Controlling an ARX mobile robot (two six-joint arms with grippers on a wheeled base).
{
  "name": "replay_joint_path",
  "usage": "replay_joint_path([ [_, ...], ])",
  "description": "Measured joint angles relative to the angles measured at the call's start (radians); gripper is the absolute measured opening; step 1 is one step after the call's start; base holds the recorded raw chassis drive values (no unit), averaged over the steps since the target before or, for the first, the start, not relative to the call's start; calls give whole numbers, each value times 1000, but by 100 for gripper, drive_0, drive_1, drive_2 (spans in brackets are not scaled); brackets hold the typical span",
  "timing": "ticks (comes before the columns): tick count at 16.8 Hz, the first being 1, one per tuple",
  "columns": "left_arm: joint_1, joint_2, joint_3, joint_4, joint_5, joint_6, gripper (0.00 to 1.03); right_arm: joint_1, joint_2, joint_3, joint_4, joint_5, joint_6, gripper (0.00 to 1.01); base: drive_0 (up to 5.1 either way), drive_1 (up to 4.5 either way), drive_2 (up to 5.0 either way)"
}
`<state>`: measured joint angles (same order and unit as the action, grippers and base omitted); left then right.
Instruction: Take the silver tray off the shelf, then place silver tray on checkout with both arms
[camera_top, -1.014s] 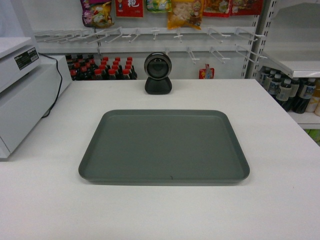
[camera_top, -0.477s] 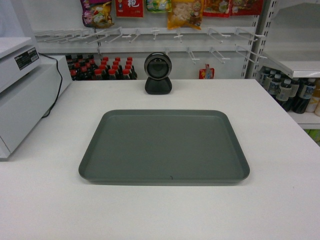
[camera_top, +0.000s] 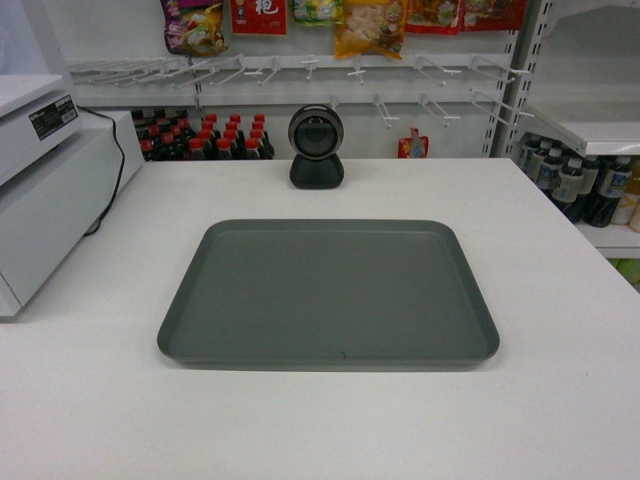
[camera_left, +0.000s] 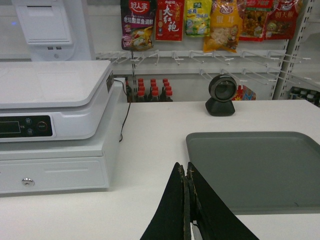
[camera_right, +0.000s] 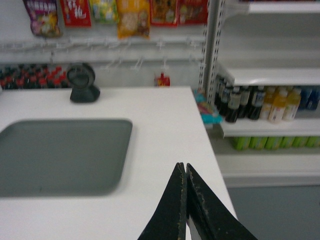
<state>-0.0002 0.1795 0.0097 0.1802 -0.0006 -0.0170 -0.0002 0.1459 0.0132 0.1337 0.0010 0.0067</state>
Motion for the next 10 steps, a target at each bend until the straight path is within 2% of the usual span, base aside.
replay_joint_path([
  [1,0,-13,0,-16,0,0,1,0,-97,-1,-136,-3,-1,3,0,0,0],
  [2,0,-111,1,-167,2,0,1,0,-141,1,-117,-3,0,3,0,0,0],
  [5,1,-169,0,-188,-2,0,1,0,-142,0,-138,-1,0,3,0,0,0],
  [6,1,-169,0,-181,0,0,6,0,-142,0,-139,-1,-1,7,0,0,0],
  [8,1,-169,0,-184,0,0,50,0,-142,0,-138,-2,-1,51,0,0,0],
  [10,1,-169,0,-184,0,0,75,0,-142,0,-138,-2,-1,77,0,0,0],
])
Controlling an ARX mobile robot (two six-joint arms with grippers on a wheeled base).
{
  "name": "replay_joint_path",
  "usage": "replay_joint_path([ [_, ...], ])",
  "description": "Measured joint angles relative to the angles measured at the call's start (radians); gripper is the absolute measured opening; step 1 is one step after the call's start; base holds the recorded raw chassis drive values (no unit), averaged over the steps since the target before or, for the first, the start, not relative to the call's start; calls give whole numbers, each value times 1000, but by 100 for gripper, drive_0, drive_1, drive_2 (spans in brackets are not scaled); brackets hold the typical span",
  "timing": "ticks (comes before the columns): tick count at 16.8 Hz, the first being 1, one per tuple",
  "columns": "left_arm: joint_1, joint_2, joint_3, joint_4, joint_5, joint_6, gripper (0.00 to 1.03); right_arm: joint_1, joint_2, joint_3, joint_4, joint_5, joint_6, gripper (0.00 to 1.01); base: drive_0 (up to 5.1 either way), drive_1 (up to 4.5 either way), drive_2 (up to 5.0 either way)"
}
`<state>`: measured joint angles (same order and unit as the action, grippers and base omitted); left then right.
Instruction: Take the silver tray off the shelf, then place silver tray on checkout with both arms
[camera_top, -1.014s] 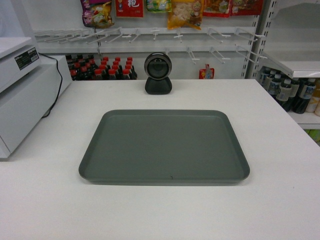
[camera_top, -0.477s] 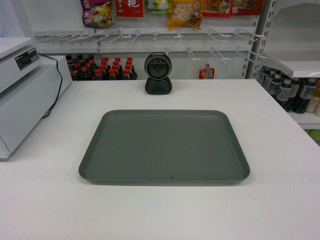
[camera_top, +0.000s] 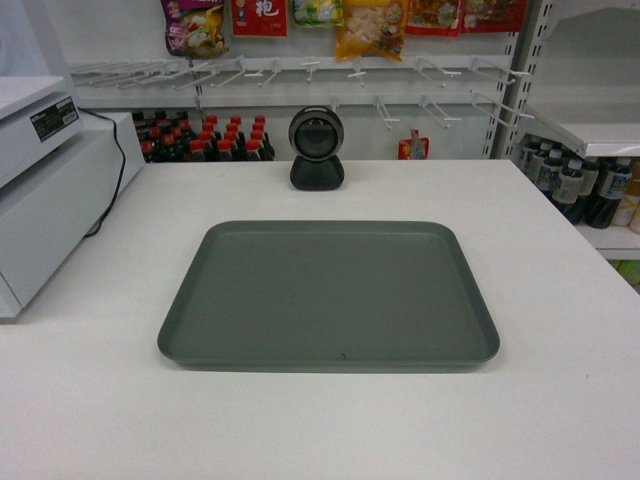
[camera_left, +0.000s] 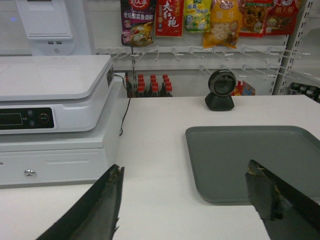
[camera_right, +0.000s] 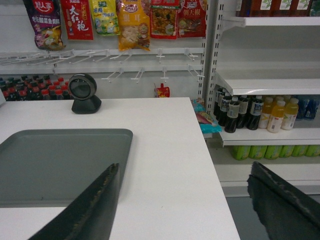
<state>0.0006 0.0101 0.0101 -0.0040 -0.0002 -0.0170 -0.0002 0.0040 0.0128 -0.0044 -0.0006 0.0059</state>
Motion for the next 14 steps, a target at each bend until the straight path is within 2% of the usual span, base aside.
replay_joint_path([
  [2,0,0,0,0,0,0,99,0,0,0,0,0,0,100,0,0,0],
  [4,0,0,0,0,0,0,97,0,0,0,0,0,0,97,0,0,0],
  [14,0,0,0,0,0,0,98,0,0,0,0,0,0,98,0,0,0],
])
